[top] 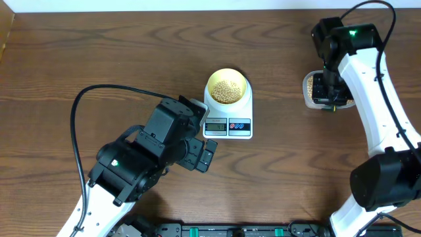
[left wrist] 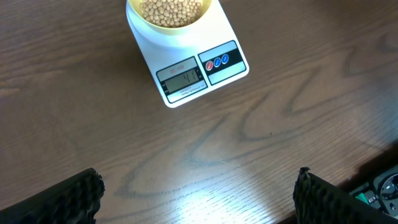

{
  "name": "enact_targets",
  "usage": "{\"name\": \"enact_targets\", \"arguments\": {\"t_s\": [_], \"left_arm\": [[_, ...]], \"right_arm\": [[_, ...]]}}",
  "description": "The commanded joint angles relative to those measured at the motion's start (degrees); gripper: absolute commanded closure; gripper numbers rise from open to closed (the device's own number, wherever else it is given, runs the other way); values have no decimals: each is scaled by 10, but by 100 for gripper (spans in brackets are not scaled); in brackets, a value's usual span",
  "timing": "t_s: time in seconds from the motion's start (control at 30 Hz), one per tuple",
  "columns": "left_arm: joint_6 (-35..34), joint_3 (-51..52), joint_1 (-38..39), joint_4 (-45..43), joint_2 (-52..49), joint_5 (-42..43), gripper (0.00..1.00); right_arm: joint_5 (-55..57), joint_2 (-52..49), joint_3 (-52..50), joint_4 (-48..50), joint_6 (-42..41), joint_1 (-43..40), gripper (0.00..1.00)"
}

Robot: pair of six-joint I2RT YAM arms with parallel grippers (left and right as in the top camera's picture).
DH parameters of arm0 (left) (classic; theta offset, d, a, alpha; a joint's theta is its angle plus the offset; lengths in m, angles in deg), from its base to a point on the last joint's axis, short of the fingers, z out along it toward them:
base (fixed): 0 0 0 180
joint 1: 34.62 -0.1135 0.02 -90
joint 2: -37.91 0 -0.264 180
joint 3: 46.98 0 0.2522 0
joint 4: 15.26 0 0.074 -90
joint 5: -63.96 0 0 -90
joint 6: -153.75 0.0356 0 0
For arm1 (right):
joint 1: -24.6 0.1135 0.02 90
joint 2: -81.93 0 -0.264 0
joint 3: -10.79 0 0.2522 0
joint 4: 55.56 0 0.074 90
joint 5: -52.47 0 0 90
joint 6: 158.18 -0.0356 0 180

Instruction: Scoop item into bowl and weigh 50g on scale

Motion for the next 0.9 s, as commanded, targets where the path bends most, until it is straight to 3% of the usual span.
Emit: {"name": "enact_targets", "arguments": {"t_s": [0.0,0.4,0.87], "left_arm": [[-3,-7,-2,2,-1,-1,0],[-3,-7,-2,1,-1,-1,0],[-3,-7,-2,2,-1,-1,0]], "right_arm": [[3,-2,-28,16,-29,-10,99],[-81,-2,-134,136,-12,-57,99],[-152,-3,-135,169,12,-130,99]]}}
